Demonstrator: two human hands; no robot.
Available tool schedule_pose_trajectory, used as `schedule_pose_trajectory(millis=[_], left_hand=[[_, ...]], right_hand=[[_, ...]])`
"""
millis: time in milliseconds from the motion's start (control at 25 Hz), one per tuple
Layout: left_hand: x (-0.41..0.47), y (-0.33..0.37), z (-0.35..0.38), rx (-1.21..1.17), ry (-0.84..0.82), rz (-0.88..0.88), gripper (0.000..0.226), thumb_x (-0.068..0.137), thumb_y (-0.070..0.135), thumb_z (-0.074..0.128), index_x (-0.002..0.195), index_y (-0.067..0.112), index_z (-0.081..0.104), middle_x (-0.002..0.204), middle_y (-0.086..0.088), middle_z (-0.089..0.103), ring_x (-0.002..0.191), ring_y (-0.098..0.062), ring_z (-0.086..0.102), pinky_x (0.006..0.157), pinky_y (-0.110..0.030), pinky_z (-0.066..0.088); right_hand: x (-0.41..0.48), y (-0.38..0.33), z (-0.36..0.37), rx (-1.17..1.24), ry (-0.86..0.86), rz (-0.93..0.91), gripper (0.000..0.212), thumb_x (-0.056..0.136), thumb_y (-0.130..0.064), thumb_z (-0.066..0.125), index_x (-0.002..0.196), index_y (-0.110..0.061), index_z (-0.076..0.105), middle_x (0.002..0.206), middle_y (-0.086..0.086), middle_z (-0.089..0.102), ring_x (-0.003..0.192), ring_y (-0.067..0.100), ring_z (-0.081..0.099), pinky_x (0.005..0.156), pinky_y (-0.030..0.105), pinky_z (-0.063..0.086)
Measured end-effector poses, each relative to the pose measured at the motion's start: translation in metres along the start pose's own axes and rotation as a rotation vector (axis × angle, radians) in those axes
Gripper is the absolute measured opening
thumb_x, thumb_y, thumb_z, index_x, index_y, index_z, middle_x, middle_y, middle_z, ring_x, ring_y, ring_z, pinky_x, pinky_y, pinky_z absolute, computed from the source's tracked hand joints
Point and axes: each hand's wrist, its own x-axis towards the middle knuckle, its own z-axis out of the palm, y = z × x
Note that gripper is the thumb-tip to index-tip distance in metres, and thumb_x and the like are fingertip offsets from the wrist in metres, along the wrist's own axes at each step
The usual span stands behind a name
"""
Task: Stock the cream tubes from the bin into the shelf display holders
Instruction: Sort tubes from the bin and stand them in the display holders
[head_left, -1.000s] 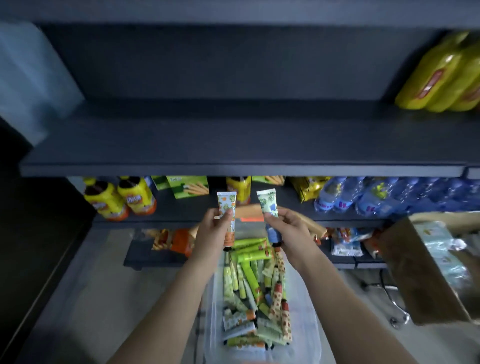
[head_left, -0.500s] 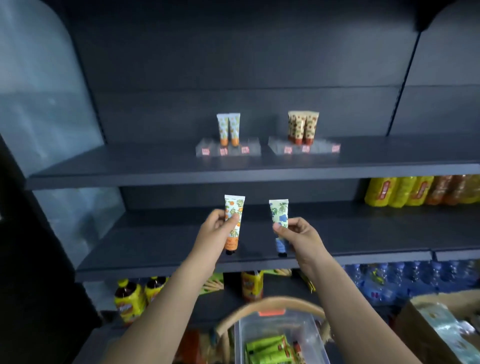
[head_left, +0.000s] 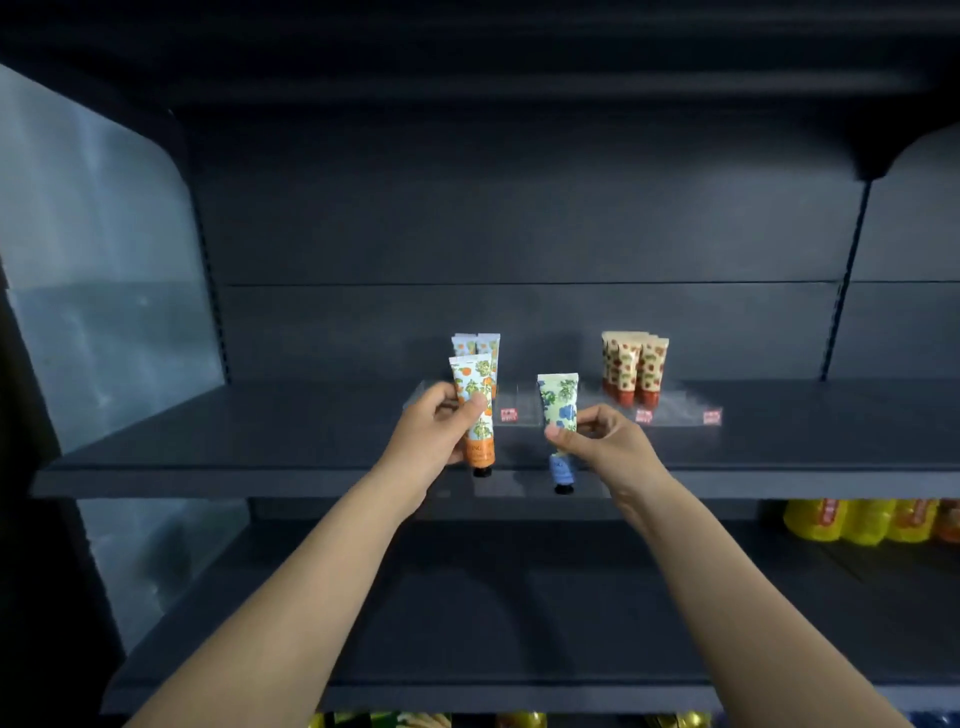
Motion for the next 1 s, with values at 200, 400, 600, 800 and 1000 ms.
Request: schedule_pose_trajectory(millis=[200, 400, 600, 800, 1000], left_hand=[[0.083, -0.005, -0.014, 0.096, 0.104, 0.109, 0.008, 0.087, 0.024, 0.063, 0.084, 0.018, 0.060, 0.083, 0.002, 0.064, 0.080, -0.017, 0.064, 0.083, -0.044, 0.056], [0.167, -0.032, -0.023, 0.157, 0.142, 0.184, 0.012, 0.080, 0.025, 0.071, 0.084, 0.016, 0.065, 0.084, 0.002, 0.064, 0.088, -0.020, 0.063, 0.088, -0.043, 0.053], [0.221, -0.067, -0.023, 0.168, 0.083, 0.220, 0.013, 0.078, 0.019, 0.073, 0.085, 0.010, 0.066, 0.079, 0.004, 0.063, 0.082, -0.016, 0.061, 0.081, -0.035, 0.054], [0.243, -0.093, -0.028, 0.297, 0.016, 0.225, 0.017, 0.079, 0.023, 0.072, 0.089, 0.011, 0.065, 0.087, 0.001, 0.066, 0.083, -0.015, 0.063, 0.077, -0.032, 0.054], [0.242, -0.107, -0.026, 0.359, -0.054, 0.221, 0.015, 0.079, 0.021, 0.072, 0.088, 0.012, 0.065, 0.083, 0.005, 0.064, 0.075, -0.008, 0.061, 0.070, -0.021, 0.051]], right_hand=[[0.065, -0.003, 0.011, -0.019, 0.052, -0.039, 0.020, 0.078, -0.007, 0.073, 0.077, -0.013, 0.054, 0.066, -0.003, 0.055, 0.049, -0.002, 0.054, 0.046, 0.009, 0.040], [0.126, 0.006, 0.025, -0.127, 0.138, -0.101, 0.018, 0.078, -0.012, 0.074, 0.081, -0.016, 0.057, 0.074, -0.001, 0.052, 0.065, 0.008, 0.050, 0.060, 0.016, 0.043], [0.182, 0.027, 0.037, -0.188, 0.207, -0.076, 0.018, 0.075, -0.012, 0.077, 0.080, -0.014, 0.060, 0.069, 0.000, 0.052, 0.064, 0.011, 0.051, 0.066, 0.026, 0.044], [0.207, 0.043, 0.035, -0.283, 0.245, -0.080, 0.021, 0.075, -0.017, 0.077, 0.088, -0.011, 0.062, 0.077, 0.005, 0.056, 0.071, 0.014, 0.054, 0.069, 0.029, 0.045], [0.216, 0.048, 0.028, -0.289, 0.265, -0.050, 0.018, 0.077, -0.016, 0.075, 0.087, -0.012, 0.061, 0.077, 0.005, 0.057, 0.071, 0.015, 0.056, 0.071, 0.032, 0.050]])
